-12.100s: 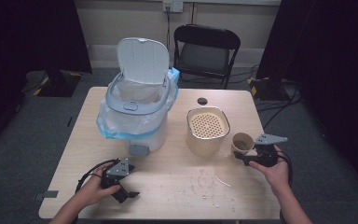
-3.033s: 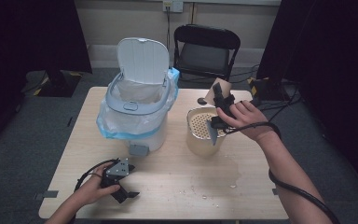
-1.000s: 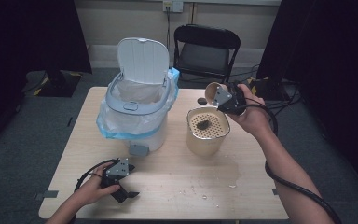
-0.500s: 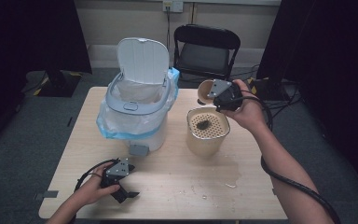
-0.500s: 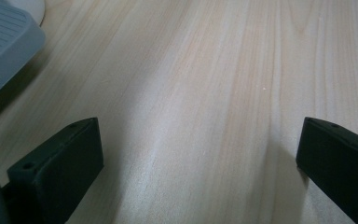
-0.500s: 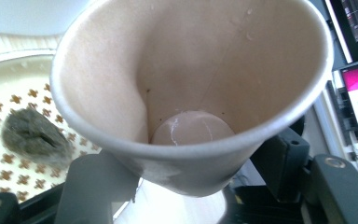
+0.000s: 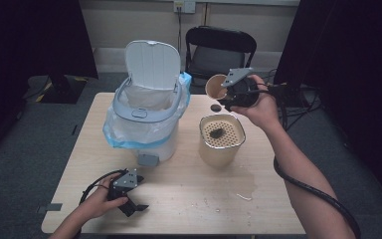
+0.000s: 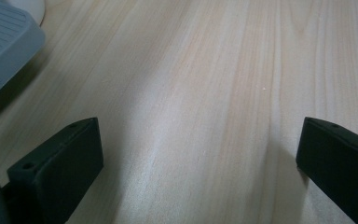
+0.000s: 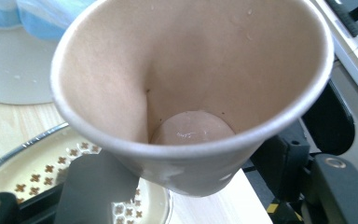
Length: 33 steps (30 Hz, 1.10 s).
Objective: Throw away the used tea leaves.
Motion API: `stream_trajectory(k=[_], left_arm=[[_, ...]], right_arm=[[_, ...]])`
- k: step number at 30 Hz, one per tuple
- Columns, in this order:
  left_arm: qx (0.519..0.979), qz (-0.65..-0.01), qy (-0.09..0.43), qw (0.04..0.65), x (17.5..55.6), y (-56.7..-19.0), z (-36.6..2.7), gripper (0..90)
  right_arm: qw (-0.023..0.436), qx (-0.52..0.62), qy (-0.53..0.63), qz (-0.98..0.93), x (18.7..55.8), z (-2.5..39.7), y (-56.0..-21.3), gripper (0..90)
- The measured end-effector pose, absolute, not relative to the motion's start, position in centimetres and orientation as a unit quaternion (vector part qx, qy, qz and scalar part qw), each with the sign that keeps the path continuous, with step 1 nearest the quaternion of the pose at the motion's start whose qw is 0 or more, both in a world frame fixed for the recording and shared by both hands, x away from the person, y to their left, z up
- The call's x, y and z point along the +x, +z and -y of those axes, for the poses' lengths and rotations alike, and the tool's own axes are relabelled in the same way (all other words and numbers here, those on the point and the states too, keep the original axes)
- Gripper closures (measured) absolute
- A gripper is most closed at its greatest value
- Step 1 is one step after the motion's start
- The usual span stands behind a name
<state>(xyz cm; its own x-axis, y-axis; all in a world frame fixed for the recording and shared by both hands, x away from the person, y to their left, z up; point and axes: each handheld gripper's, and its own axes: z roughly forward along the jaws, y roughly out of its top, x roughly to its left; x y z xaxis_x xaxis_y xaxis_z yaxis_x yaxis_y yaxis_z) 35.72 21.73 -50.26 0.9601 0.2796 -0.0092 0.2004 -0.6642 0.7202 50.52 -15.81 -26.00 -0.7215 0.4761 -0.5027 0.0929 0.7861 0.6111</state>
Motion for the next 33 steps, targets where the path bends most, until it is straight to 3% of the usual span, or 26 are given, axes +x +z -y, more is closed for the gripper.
stream_trajectory(k=[19, 33], left_arm=[[0.911, -0.132, 0.051, 0.388, 35.7, -50.3, -21.7, 0.0], [0.911, -0.132, 0.052, 0.387, 35.7, -50.3, -21.7, 0.0]], right_arm=[[0.27, 0.186, 0.329, -0.886, 51.5, 14.3, -25.0, 39.5], [0.255, 0.189, 0.35, -0.882, 51.8, 13.6, -24.1, 39.4]])
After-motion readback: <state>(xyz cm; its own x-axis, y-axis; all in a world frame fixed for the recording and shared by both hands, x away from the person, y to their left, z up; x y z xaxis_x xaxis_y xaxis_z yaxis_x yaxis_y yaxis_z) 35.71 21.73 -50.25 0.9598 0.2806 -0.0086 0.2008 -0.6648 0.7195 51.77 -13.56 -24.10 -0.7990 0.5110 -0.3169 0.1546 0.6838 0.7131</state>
